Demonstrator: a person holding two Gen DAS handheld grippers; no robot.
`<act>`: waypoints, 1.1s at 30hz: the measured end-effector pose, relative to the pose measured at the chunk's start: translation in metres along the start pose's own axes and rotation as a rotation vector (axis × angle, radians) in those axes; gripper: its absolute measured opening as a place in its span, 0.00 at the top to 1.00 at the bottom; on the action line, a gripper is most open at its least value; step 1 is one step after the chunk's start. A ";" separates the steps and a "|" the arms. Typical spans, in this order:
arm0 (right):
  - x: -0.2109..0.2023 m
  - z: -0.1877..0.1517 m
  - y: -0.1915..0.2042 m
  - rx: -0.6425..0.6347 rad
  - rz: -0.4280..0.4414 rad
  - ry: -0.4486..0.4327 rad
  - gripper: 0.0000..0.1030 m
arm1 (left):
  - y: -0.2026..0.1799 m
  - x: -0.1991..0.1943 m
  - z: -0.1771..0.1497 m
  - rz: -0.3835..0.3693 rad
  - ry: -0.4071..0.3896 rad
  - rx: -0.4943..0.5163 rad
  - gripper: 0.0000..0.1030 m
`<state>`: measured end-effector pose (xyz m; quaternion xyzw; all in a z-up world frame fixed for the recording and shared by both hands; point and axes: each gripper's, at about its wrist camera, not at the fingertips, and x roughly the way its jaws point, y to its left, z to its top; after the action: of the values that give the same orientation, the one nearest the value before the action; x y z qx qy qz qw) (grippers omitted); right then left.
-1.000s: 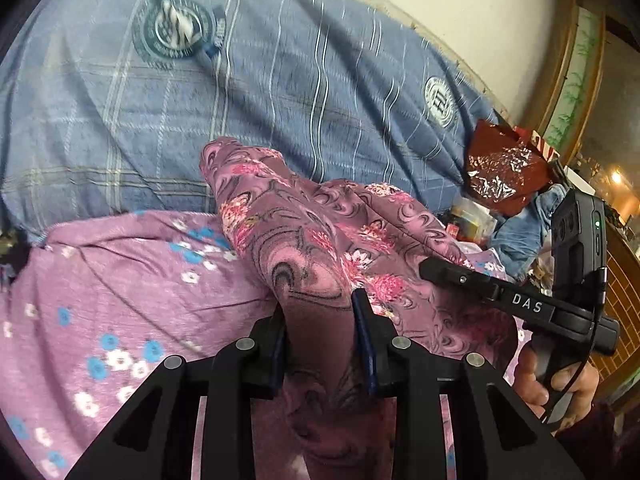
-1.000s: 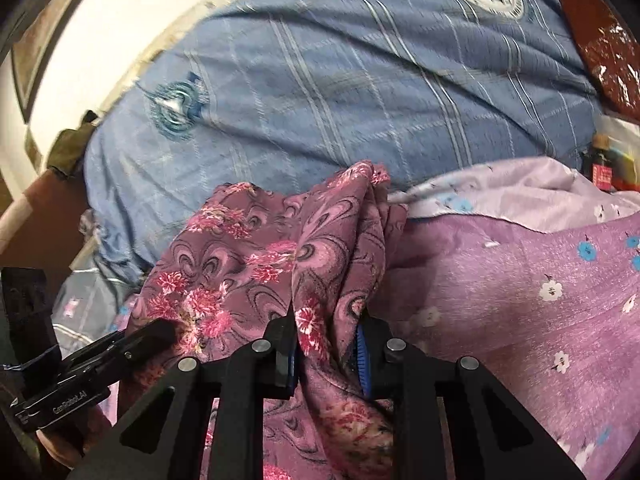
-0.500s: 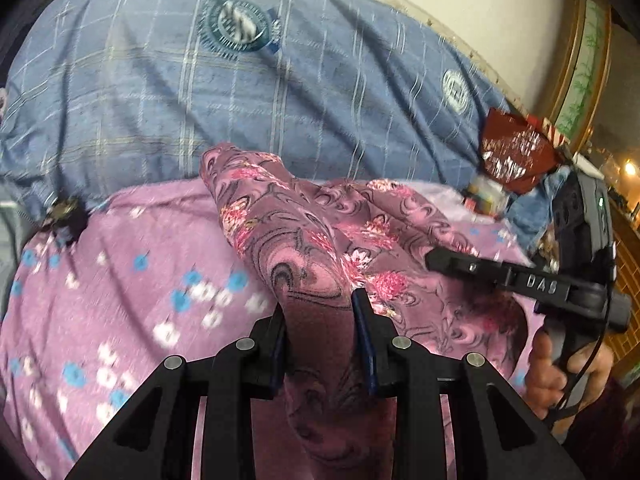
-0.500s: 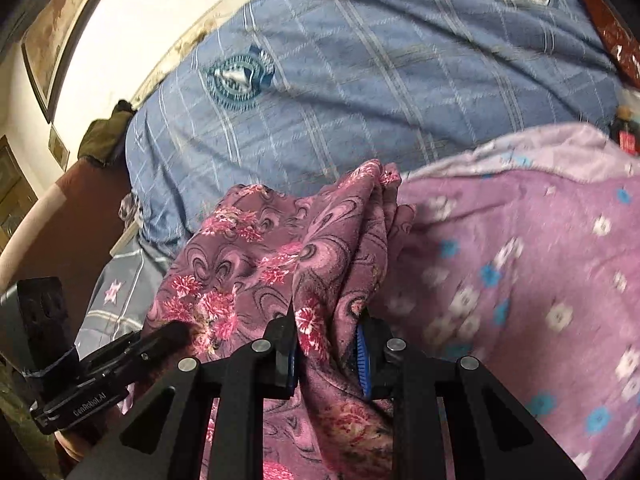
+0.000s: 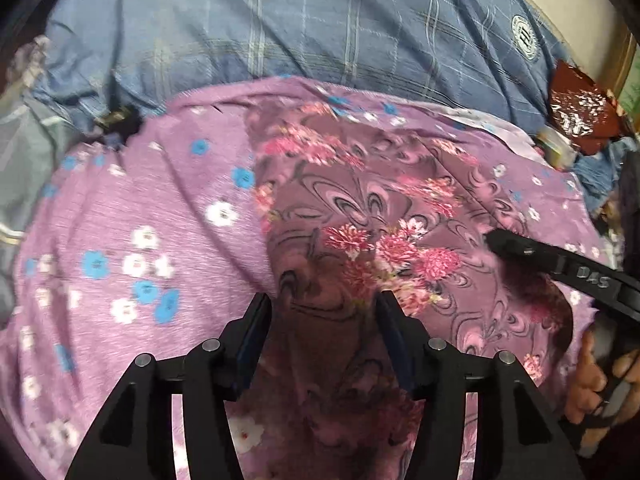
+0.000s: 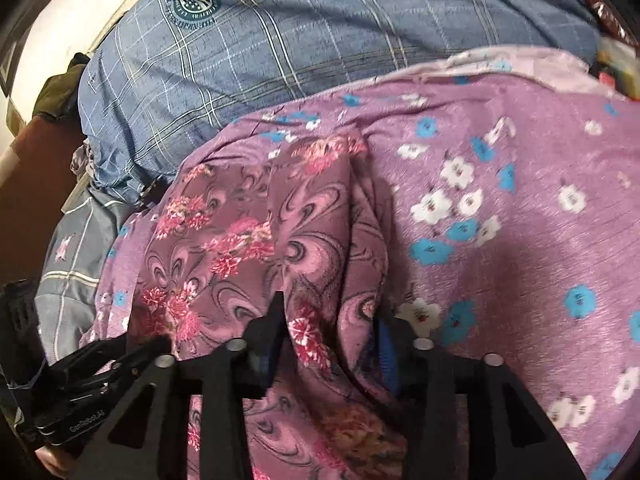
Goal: Fold small clothes
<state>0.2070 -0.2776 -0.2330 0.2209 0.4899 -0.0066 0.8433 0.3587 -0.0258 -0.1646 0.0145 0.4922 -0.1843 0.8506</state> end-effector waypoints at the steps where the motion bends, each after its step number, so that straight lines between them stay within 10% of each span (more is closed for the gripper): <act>1: -0.008 -0.001 0.001 -0.007 -0.012 -0.023 0.52 | -0.003 -0.008 -0.005 0.035 -0.023 0.001 0.47; 23: -0.252 -0.067 0.088 -0.260 -0.208 -0.417 0.32 | -0.114 -0.310 -0.146 0.279 -0.481 0.081 0.14; 33: -0.305 -0.091 0.105 -0.301 -0.223 -0.518 0.28 | -0.131 -0.353 -0.187 0.349 -0.549 0.069 0.07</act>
<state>-0.0031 -0.2105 0.0202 0.0294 0.2756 -0.0826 0.9573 0.0018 -0.0039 0.0568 0.0771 0.2280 -0.0492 0.9694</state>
